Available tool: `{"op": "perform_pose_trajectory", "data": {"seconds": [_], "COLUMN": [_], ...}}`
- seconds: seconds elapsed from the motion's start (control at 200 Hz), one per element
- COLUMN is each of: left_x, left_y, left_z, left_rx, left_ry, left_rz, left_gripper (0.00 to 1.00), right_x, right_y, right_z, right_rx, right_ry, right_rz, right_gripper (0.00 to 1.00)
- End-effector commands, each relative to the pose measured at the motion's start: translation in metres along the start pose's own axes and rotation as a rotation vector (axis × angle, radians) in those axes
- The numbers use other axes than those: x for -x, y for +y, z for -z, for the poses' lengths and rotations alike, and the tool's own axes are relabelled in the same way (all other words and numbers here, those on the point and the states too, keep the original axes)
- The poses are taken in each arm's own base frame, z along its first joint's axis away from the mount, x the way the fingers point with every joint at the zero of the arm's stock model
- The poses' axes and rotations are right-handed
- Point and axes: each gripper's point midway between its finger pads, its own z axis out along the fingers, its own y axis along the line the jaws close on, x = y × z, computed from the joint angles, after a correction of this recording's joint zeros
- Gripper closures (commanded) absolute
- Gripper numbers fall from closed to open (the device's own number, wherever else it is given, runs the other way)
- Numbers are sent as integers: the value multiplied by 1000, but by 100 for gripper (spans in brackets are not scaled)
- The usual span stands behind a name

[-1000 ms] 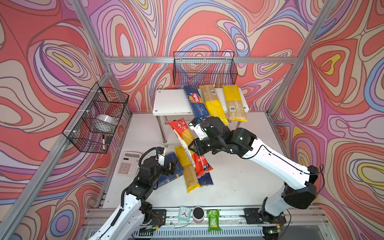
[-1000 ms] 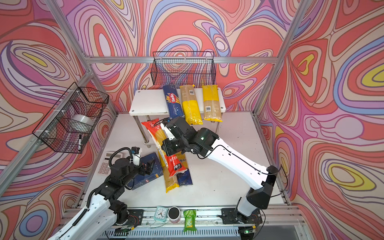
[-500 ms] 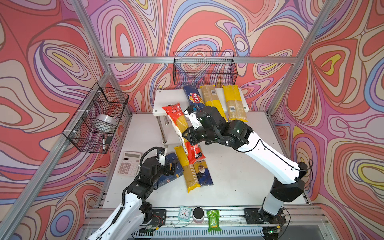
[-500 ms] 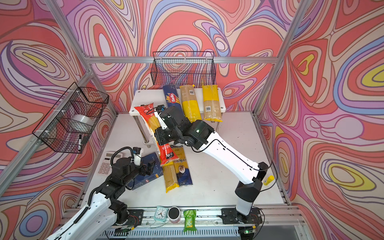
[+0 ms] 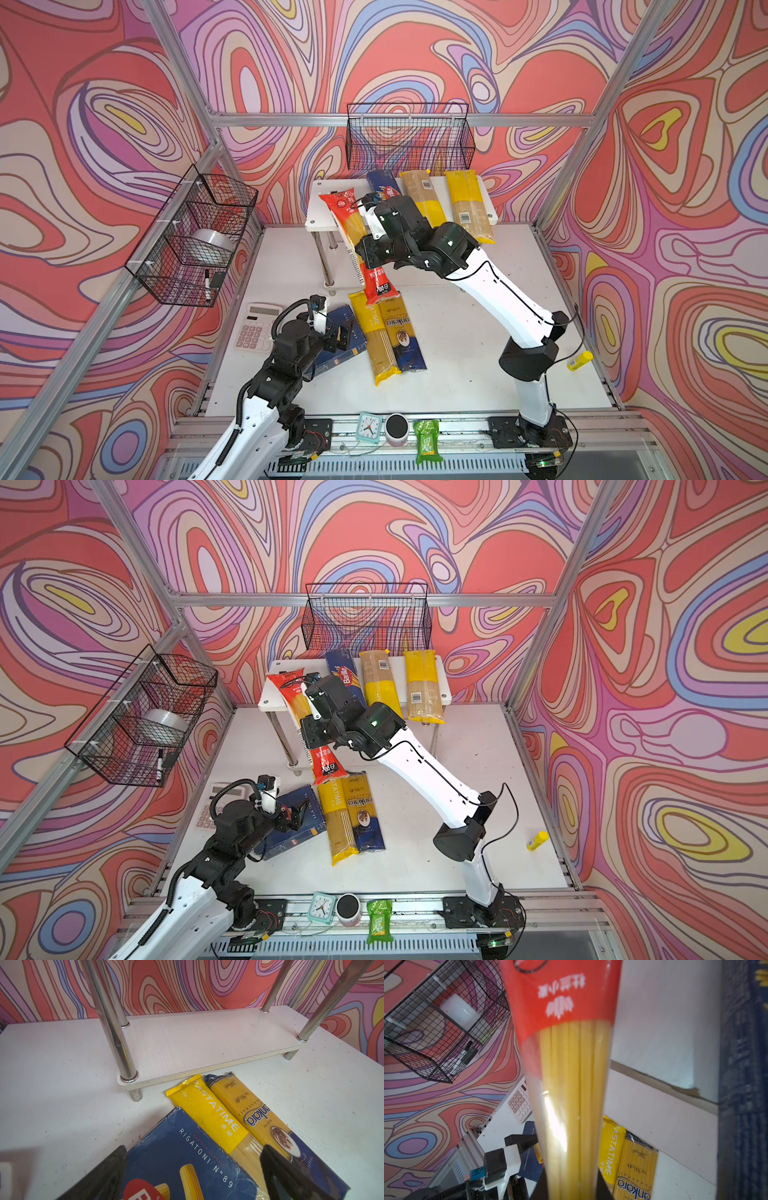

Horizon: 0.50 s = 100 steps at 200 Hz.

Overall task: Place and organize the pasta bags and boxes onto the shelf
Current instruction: 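Carry the red bag up onto the upper shelf beside the Barilla box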

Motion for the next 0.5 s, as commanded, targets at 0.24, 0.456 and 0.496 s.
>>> {"op": "perform_pose_trajectory", "data": {"seconds": [0.24, 0.456, 0.496], "left_x": [-10, -10, -11], "left_y": [2, 3, 2], "left_z": [-2, -4, -4], "left_rx": [7, 8, 6], "left_ry": [38, 46, 47], "left_rz": [1, 1, 0], "left_gripper": [0, 0, 0], "right_x": [83, 99, 103], "right_y": [-2, -8, -12], "right_z": [20, 4, 1], "right_rx": [83, 84, 79], "right_ry": [-297, -359, -371], "right_rz": [-59, -59, -63], "right_gripper": [96, 95, 95]}}
